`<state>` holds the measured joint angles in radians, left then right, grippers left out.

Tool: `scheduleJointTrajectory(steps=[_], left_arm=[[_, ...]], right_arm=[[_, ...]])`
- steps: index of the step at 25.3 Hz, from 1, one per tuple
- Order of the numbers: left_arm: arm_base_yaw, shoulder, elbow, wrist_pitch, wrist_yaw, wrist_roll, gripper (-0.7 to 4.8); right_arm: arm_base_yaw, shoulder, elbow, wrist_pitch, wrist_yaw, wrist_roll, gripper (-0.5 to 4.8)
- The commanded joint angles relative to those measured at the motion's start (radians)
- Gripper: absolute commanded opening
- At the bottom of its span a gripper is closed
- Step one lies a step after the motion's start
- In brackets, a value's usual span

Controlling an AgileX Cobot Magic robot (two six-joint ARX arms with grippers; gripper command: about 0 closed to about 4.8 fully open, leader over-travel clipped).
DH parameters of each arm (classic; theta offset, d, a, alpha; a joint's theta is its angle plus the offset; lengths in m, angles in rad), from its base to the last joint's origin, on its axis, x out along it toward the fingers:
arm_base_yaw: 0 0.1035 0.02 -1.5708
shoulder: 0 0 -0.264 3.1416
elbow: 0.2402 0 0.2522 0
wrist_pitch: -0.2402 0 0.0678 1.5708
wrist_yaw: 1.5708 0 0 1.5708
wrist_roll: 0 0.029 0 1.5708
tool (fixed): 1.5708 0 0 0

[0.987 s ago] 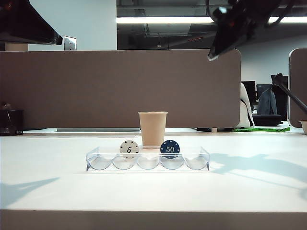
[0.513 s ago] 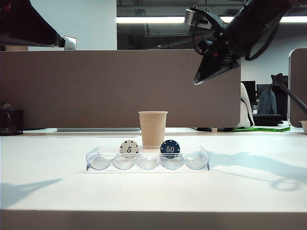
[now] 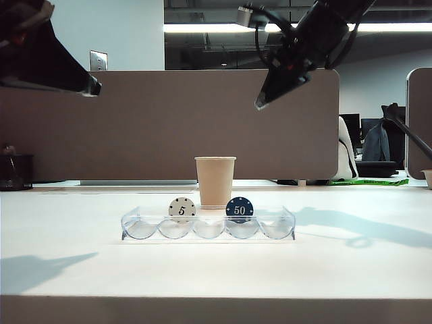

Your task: Pick up the chip with the greater value and put it into the paper cup.

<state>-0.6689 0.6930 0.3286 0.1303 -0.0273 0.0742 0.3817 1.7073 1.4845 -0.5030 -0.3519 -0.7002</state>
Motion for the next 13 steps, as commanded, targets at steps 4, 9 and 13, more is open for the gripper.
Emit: scheduleJointTrajectory(steps=[4, 9, 13], left_arm=[[0.0, 0.009, 0.004, 0.007, 0.005, -0.003, -0.06], [0.0, 0.009, 0.004, 0.006, 0.005, -0.003, -0.05], [0.0, 0.009, 0.004, 0.006, 0.005, -0.003, -0.05]], right_arm=[[0.001, 0.128, 0.135, -0.309, -0.047, -0.274, -0.03], [0.001, 0.214, 0.143, -0.439, -0.043, -0.348, -0.04], [0.004, 0.233, 0.143, -0.45, -0.061, -0.348, -0.03]])
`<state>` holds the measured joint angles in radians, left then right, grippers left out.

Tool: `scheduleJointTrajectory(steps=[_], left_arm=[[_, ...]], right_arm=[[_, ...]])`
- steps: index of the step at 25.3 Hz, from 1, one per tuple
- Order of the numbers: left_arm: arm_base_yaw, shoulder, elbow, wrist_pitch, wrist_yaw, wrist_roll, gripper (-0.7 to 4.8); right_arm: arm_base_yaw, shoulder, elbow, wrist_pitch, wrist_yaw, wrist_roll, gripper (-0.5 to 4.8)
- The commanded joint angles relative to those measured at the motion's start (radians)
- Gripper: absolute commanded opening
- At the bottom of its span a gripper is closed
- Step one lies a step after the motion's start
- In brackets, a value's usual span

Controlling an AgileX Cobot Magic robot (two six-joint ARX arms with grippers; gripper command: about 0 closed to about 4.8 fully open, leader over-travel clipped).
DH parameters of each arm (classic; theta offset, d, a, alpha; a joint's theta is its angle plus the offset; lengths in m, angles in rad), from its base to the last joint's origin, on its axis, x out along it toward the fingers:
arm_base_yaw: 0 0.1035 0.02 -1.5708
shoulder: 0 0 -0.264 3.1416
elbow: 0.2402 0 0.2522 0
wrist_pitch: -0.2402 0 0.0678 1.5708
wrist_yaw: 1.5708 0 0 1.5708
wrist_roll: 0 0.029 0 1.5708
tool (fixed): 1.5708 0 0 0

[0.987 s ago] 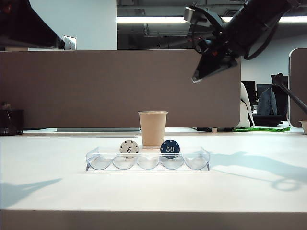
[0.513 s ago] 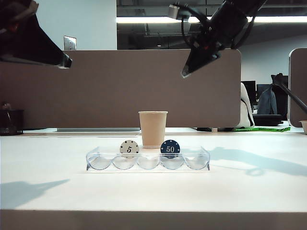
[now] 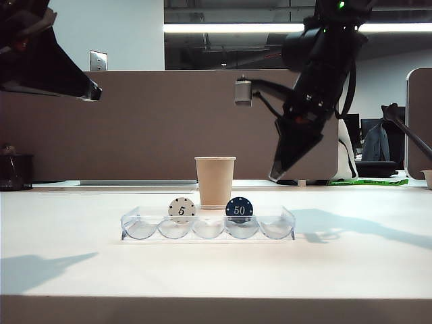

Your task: Pick up the chip with the greater value and put it into the paper cup.

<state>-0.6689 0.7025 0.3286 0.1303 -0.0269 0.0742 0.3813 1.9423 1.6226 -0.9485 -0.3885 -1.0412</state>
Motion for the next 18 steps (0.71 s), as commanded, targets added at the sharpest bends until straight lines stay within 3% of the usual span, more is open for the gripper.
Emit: scheduleJointTrajectory(steps=[1, 2, 4, 5, 9, 14, 18], left_arm=[[0.0, -0.001, 0.004, 0.006, 0.005, -0.003, -0.05], [0.0, -0.001, 0.004, 0.006, 0.005, -0.003, -0.05], [0.0, -0.001, 0.004, 0.006, 0.005, -0.003, -0.05], [0.0, -0.001, 0.004, 0.006, 0.005, -0.003, -0.05], [0.0, -0.001, 0.004, 0.006, 0.004, -0.003, -0.05], [0.0, -0.001, 0.004, 0.006, 0.004, -0.003, -0.05], [0.0, -0.001, 0.004, 0.006, 0.004, -0.003, -0.05]], right_arm=[[0.005, -0.002, 0.005, 0.002, -0.038, -0.006, 0.03], [0.005, -0.002, 0.005, 0.01, -0.042, -0.006, 0.18], [0.006, -0.002, 0.005, 0.03, -0.06, -0.006, 1.09], [0.006, -0.002, 0.005, 0.036, -0.072, -0.006, 1.22], [0.006, -0.002, 0.005, 0.041, -0.138, -0.007, 1.23], [0.011, -0.003, 0.005, 0.016, -0.145, -0.006, 1.81], [0.012, -0.004, 0.005, -0.053, -0.145, -0.006, 1.86]])
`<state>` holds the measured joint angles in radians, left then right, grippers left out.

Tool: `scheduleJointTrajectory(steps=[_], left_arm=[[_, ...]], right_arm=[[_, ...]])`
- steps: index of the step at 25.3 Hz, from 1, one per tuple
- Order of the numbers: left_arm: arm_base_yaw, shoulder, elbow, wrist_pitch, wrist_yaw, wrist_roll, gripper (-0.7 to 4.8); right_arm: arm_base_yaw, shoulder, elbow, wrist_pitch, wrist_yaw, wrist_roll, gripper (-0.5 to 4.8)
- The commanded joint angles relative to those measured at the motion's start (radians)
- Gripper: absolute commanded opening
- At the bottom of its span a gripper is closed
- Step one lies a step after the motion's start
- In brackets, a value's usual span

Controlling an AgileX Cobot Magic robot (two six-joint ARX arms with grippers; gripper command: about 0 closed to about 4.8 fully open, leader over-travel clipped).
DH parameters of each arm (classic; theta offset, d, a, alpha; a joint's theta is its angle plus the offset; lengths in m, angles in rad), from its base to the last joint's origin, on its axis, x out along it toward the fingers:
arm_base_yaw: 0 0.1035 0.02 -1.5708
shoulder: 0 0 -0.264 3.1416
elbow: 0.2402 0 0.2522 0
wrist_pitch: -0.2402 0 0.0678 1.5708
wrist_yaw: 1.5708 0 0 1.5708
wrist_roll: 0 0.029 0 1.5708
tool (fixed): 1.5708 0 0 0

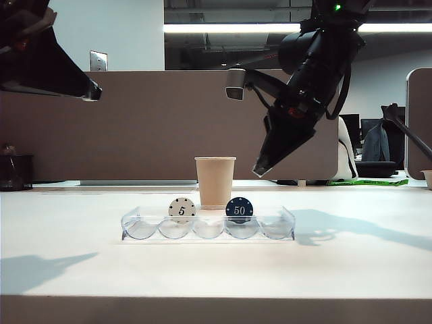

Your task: Pick up the chip with the greater value and put it into the paper cup.

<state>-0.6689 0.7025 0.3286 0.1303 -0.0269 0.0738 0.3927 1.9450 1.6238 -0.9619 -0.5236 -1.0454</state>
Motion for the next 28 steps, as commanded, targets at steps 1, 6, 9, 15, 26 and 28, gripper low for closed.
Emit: scheduleJointTrajectory(steps=[1, 6, 9, 15, 26, 28], left_arm=[[0.0, -0.001, 0.004, 0.006, 0.004, -0.003, -0.05], [0.0, -0.001, 0.004, 0.006, 0.004, -0.003, -0.05], [0.0, -0.001, 0.004, 0.005, 0.004, -0.003, -0.05], [0.0, -0.001, 0.004, 0.006, 0.003, -0.002, -0.05], [0.0, -0.001, 0.004, 0.005, 0.005, -0.003, -0.05], [0.0, -0.001, 0.004, 0.005, 0.005, -0.003, -0.05]], right_arm=[[0.0, -0.007, 0.005, -0.045, -0.01, -0.002, 1.85], [0.0, -0.019, 0.005, -0.08, -0.012, -0.002, 1.85], [0.0, -0.025, 0.005, -0.07, -0.013, -0.002, 1.85], [0.001, -0.025, 0.005, -0.059, -0.021, -0.002, 1.85], [0.005, -0.025, 0.005, -0.031, -0.097, -0.002, 1.85], [0.005, -0.025, 0.005, -0.018, -0.097, -0.002, 1.85]])
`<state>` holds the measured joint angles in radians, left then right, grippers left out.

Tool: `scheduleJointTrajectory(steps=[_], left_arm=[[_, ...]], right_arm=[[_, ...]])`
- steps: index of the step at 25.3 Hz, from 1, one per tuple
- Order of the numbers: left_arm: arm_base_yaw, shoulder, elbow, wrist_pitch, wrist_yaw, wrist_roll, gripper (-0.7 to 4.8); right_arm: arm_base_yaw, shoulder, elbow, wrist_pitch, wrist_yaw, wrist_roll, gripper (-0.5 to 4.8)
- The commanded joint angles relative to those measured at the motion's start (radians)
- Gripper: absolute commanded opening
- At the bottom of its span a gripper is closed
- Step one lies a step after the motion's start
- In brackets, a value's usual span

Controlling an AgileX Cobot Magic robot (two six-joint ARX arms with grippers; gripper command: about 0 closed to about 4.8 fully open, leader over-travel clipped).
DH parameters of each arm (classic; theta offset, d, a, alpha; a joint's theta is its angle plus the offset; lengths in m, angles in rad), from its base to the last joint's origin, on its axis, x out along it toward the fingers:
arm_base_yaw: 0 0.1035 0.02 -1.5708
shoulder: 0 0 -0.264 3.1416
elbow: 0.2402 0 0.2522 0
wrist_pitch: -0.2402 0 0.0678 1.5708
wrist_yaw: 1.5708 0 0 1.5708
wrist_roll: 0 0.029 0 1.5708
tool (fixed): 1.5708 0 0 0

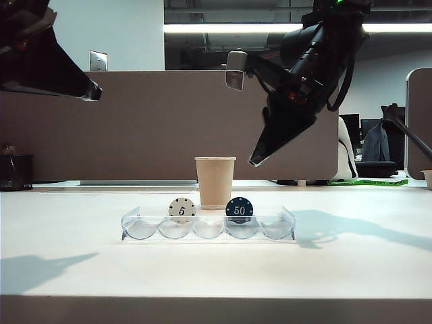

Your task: Pick up the chip with the greater value and put it into the paper cup.

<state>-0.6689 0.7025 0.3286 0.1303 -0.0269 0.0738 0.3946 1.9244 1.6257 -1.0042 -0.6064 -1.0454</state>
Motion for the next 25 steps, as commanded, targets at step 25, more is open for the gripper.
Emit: scheduleJointTrajectory(steps=[25], left_arm=[[0.0, -0.001, 0.004, 0.005, 0.005, -0.003, -0.05]], right_arm=[[0.043, -0.001, 0.002, 0.029, -0.051, -0.002, 1.85]])
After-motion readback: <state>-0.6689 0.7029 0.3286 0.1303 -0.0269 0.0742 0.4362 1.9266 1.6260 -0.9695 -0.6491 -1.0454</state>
